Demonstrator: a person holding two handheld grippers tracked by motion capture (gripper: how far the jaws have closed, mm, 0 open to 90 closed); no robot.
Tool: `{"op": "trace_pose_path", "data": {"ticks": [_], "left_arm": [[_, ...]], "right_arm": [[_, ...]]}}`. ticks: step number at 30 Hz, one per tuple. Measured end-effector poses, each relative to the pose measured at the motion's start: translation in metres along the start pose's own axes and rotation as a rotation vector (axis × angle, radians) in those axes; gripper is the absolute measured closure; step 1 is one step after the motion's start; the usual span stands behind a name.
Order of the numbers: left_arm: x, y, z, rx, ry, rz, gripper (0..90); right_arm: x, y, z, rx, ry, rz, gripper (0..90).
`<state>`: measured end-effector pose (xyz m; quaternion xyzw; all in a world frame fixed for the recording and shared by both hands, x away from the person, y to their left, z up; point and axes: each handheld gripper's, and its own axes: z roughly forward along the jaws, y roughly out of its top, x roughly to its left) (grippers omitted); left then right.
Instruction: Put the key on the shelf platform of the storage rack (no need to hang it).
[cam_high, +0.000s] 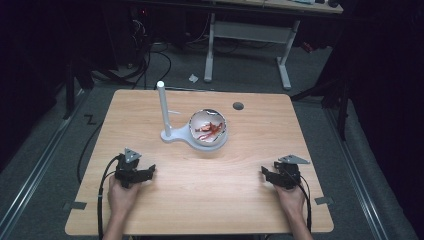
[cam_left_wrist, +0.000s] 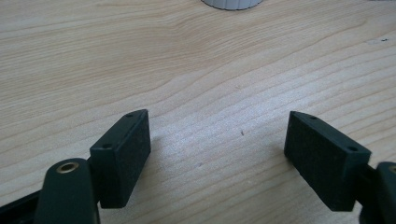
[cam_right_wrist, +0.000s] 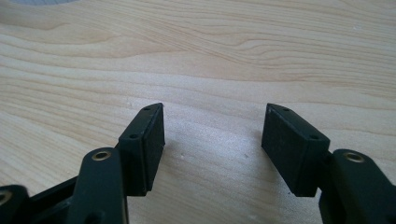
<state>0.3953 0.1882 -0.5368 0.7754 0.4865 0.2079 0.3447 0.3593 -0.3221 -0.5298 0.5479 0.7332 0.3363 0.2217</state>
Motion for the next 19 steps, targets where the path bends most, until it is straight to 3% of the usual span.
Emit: {"op": "trace_pose_path", "data": {"ticks": [5,19], "left_arm": [[0.0000,0.0000,0.0000,0.000,0.000,0.000,23.1],[0.0001,0.0000,-0.0002,0.002,-0.002,0.000,23.1]], "right_arm": [[0.0031,0.0005,0.0013,0.015,-0.043,-0.048,36.7],[0.0029,0.0005,0.0014,0.016,-0.045,-0.042,35.8]]}}
